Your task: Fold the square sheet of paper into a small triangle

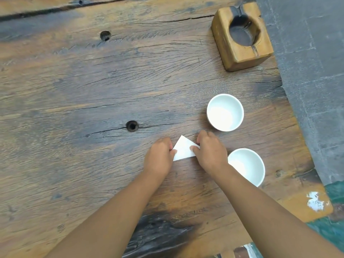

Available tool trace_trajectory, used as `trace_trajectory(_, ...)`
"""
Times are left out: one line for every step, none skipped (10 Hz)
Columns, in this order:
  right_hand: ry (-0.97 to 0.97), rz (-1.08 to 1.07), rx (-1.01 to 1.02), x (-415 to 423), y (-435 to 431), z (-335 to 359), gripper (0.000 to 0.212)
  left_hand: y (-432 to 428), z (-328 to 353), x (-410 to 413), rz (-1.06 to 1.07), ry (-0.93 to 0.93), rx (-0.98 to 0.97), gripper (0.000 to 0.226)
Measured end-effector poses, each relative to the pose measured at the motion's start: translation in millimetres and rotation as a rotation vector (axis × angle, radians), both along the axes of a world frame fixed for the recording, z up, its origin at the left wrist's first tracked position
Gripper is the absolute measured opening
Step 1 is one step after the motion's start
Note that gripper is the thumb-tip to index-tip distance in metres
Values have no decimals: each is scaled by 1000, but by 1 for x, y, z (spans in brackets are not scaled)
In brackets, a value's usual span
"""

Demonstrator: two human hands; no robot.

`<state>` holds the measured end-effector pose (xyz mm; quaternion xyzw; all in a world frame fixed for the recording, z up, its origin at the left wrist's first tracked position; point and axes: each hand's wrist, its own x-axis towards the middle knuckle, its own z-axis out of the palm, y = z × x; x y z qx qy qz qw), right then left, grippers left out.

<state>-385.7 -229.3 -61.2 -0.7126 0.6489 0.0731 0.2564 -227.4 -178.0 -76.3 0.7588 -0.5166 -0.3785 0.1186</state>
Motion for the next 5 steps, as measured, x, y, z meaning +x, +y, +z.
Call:
trace_trajectory(-36, -45, 33, -1, -1, 3, 28, -1, 2, 2, -16, 20, 14, 14)
trace_trajectory(-63, -65, 40, -1, 2, 11, 25, -1, 8, 5, -34, 55, 21, 10)
trace_trajectory(-19, -47, 28, -2, 11, 25, 24, 6, 20, 12, -53, 57, 46, 9)
trace_trajectory(-5, -3, -10, -2, 22, 41, 20, 20, 36, 26, -37, 28, 45, 13)
trace_trajectory(-74, -12, 58, 7, 33, 66, 16, 37, 60, 45, 5, 11, 40, 10)
